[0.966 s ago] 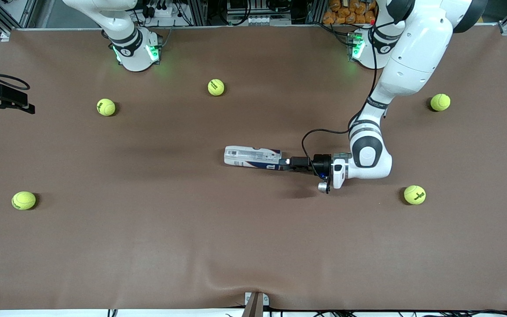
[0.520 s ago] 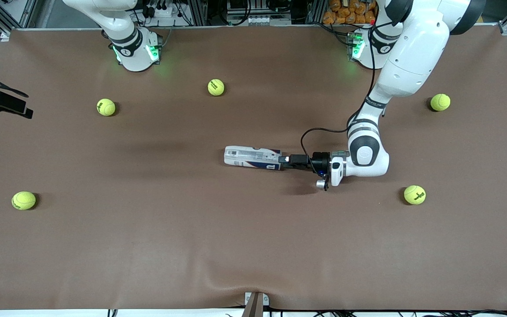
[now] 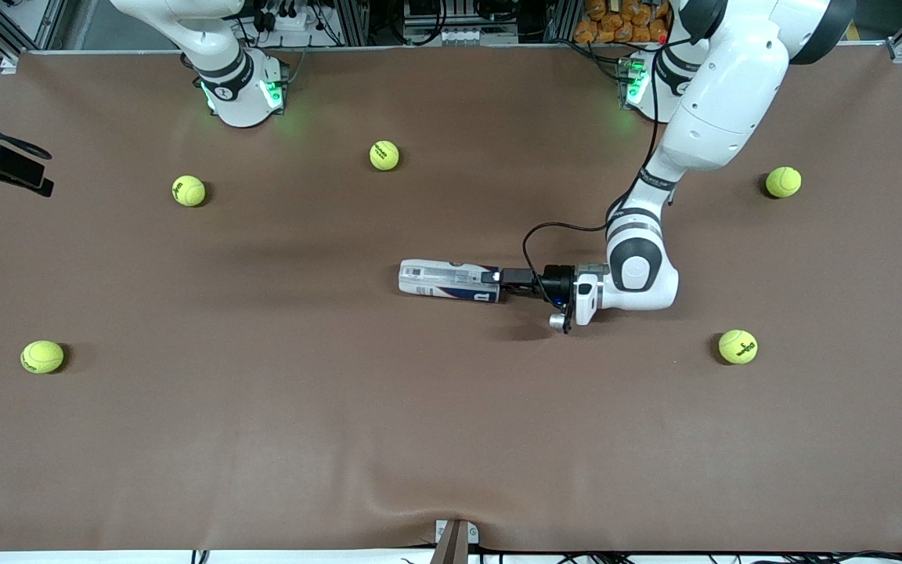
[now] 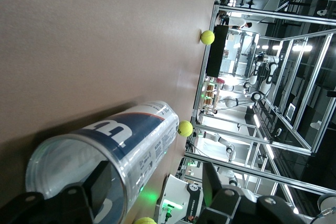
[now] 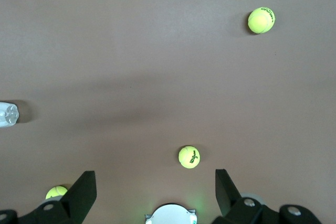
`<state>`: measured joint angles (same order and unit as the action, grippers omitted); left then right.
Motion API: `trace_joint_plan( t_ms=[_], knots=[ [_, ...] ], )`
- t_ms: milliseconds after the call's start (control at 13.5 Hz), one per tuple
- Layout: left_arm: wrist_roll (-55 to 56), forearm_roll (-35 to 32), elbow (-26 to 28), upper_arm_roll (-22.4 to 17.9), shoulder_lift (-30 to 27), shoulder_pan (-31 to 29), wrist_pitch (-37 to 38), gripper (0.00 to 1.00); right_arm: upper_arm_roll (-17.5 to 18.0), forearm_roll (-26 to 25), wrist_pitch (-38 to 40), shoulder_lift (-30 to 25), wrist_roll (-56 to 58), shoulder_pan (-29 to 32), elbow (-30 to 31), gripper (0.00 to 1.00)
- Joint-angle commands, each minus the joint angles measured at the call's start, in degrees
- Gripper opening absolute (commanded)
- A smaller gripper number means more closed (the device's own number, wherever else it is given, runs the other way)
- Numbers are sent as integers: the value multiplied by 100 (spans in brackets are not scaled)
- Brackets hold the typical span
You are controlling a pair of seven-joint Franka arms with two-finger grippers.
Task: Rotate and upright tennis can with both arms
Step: 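Grasp the can's bottom end with the left gripper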
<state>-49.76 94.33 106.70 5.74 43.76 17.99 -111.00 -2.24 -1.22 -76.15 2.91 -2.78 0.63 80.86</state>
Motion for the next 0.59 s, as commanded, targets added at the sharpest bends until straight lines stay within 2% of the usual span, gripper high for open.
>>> trace_joint_plan(
  t_ms=[0,297,520],
  knots=[
    [-384,174,26,6,-8,-15,-62,0,-5,-98,39,-80,234,-19,0,100],
    [-324,148,18,6,-43,-33,-44,0,-22,-45,4,-45,217,17,0,100],
    [44,121,-149,-3,-105,-33,-45,0,-40,454,-14,-36,181,261,0,100]
  ],
)
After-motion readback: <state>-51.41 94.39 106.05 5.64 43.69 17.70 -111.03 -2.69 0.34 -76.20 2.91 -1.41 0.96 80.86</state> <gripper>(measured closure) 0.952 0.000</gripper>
